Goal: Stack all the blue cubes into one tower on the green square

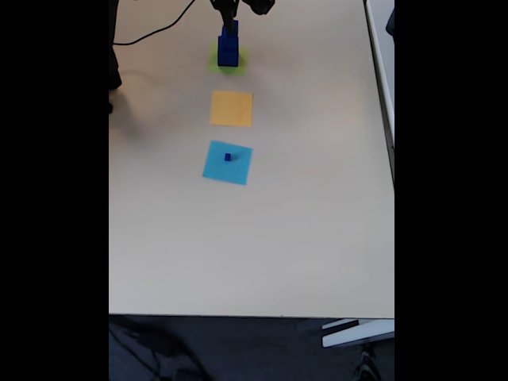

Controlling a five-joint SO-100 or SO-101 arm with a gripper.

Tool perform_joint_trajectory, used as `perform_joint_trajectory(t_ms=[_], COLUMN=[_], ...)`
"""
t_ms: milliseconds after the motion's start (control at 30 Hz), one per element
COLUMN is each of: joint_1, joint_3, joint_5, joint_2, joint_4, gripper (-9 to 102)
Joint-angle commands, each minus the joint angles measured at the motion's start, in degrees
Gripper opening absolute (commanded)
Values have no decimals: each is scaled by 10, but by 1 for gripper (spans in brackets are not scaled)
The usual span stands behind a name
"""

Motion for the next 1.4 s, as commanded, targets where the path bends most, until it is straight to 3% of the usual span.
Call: perform_joint_trajectory(t_ms=[0, 767, 1100, 1367], joint_1=[5, 92, 181, 250], joint_3=[-56, -92, 58, 156], joint_5=[-15, -178, -275, -352], joint_2=[8, 43, 128, 170], joint_4=[1, -114, -208, -235], gripper=[23, 26, 30, 29])
